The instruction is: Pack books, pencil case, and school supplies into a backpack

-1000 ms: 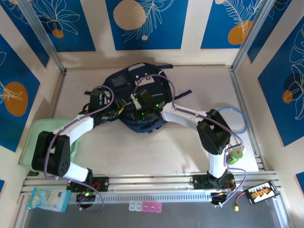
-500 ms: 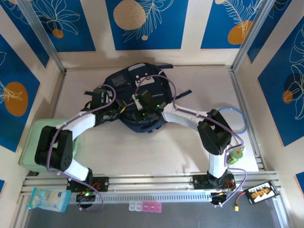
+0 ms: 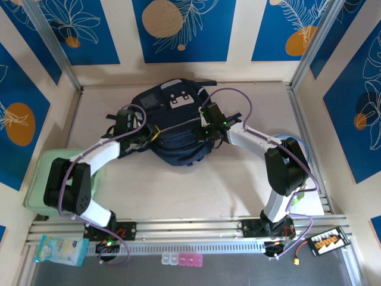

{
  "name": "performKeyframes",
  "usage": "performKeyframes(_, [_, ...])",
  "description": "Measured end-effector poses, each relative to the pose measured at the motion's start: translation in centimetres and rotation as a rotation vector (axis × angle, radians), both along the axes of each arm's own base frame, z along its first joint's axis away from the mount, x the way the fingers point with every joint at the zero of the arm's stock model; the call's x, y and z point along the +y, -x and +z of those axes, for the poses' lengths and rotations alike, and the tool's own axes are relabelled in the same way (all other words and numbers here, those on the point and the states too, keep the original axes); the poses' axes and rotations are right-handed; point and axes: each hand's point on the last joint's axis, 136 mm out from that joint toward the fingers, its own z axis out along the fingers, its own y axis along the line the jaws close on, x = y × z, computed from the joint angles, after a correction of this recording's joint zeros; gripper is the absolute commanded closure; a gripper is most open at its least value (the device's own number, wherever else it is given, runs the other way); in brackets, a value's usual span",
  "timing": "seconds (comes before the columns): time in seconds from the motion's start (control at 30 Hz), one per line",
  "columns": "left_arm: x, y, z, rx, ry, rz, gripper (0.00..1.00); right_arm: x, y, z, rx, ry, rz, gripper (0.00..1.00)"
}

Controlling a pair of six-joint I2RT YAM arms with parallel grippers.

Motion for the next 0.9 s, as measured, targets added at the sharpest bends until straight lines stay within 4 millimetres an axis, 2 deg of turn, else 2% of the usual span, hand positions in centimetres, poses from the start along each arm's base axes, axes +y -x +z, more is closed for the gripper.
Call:
performKeyframes(0.17, [-0.1, 0.0, 0.2, -0.002, -0.025, -0.030, 1.00, -0.1, 0.8, 0.0, 0.006, 0.006, -0.012, 1.00])
performKeyframes(0.4, [0.3, 0.1, 0.6, 0.012, -0.106, -0.109, 0.98, 0.8, 5.3, 0.3, 0.010, -0.015, 0.070, 1.00])
performKeyframes(0.47, [0.7, -0.4, 0.7, 0.008, -0.130, -0.121, 0.88, 1.7, 6.4, 0.4, 0.018, -0.030, 0.105, 1.00])
performKeyframes(0.63, [2.3, -1.8, 0.9, 0.000, -0.193, -0.115, 0.72, 3.9, 7.7, 1.0, 0.026, -0.086, 0.168, 1.00])
performKeyframes(0.7, [3.4, -2.3, 1.0, -0.016, -0.235, -0.092, 0.57, 4.7, 7.8, 1.2, 0.036, -0.103, 0.176, 1.00])
performKeyframes(0.77, [4.5, -2.4, 1.2, -0.021, -0.272, -0.059, 0.47, 5.4, 7.6, 1.1, 0.048, -0.115, 0.177, 1.00])
performKeyframes(0.9, [5.9, -1.4, 3.0, -0.059, -0.312, -0.007, 0.43, 6.8, 7.5, 1.0, 0.073, -0.135, 0.187, 1.00])
